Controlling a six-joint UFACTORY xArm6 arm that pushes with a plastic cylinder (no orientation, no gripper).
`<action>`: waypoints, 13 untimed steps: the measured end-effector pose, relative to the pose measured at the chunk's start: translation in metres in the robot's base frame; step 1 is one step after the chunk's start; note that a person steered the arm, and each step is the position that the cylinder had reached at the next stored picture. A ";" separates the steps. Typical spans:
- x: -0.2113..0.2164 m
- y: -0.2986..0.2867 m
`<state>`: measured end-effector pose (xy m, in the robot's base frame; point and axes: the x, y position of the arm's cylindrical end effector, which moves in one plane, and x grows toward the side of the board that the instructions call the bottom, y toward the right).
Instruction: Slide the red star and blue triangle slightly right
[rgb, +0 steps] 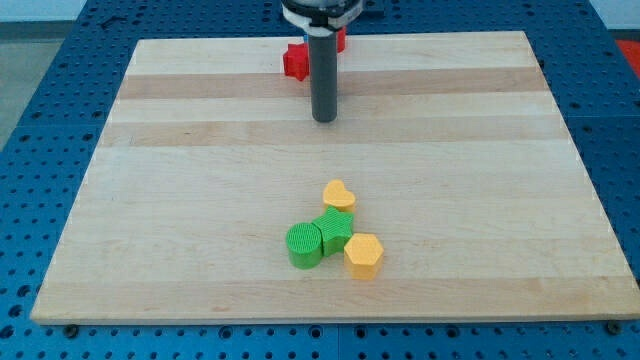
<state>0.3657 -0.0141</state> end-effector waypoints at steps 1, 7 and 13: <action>-0.001 -0.034; -0.102 -0.072; -0.134 -0.043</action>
<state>0.2321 -0.0572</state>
